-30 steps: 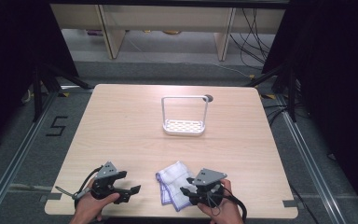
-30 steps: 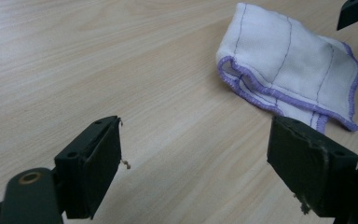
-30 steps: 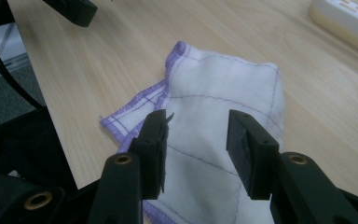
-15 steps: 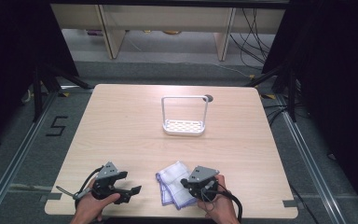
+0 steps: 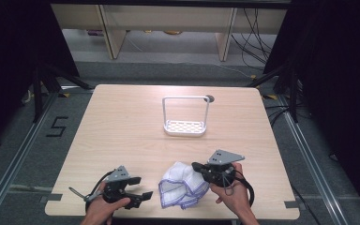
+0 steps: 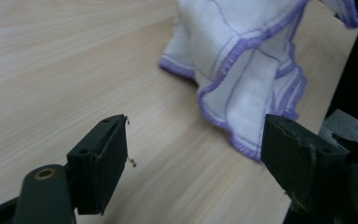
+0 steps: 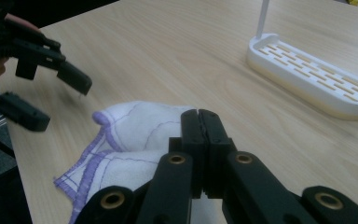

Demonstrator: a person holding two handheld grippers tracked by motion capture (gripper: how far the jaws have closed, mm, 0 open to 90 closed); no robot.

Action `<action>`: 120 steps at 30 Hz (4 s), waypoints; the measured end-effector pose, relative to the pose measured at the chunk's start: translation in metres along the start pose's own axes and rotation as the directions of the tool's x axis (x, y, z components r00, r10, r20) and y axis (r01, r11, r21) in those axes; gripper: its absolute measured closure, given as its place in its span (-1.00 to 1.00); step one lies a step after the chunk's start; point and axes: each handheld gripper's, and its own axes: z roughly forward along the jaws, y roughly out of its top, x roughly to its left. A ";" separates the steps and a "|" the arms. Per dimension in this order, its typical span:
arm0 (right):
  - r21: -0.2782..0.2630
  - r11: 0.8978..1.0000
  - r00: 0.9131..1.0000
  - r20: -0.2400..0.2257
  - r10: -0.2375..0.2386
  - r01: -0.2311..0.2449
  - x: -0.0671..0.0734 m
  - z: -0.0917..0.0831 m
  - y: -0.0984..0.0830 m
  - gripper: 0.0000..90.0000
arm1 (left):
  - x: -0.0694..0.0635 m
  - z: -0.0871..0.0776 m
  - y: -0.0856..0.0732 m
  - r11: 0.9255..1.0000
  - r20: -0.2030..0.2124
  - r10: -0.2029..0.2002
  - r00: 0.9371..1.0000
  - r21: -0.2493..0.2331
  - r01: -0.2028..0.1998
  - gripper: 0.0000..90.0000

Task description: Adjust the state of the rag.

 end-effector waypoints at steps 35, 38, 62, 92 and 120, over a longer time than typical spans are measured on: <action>-0.086 0.995 0.998 -0.047 0.052 -0.056 -0.015 -0.030 0.016 1.00 | -0.015 -0.035 0.079 0.966 -0.071 0.222 0.972 -0.121 -0.230 0.93; -0.058 0.997 0.998 -0.043 0.055 -0.058 -0.025 -0.014 0.021 1.00 | 0.010 -0.023 0.092 0.971 -0.089 0.214 0.973 -0.090 -0.221 0.93; 0.141 0.988 0.990 0.134 0.049 -0.068 -0.055 0.034 0.016 0.17 | 0.053 -0.006 0.067 0.998 -0.145 -0.007 0.989 -0.062 -0.002 -0.12; 0.123 0.985 0.991 0.074 0.108 -0.117 -0.044 0.016 -0.012 0.07 | -0.047 0.059 0.039 0.963 -0.101 0.270 0.958 0.024 -0.269 0.76; 0.186 0.981 0.994 0.077 -0.076 0.061 -0.043 0.044 0.007 1.00 | 0.004 -0.003 0.046 0.988 -0.108 0.133 0.985 -0.067 -0.141 0.88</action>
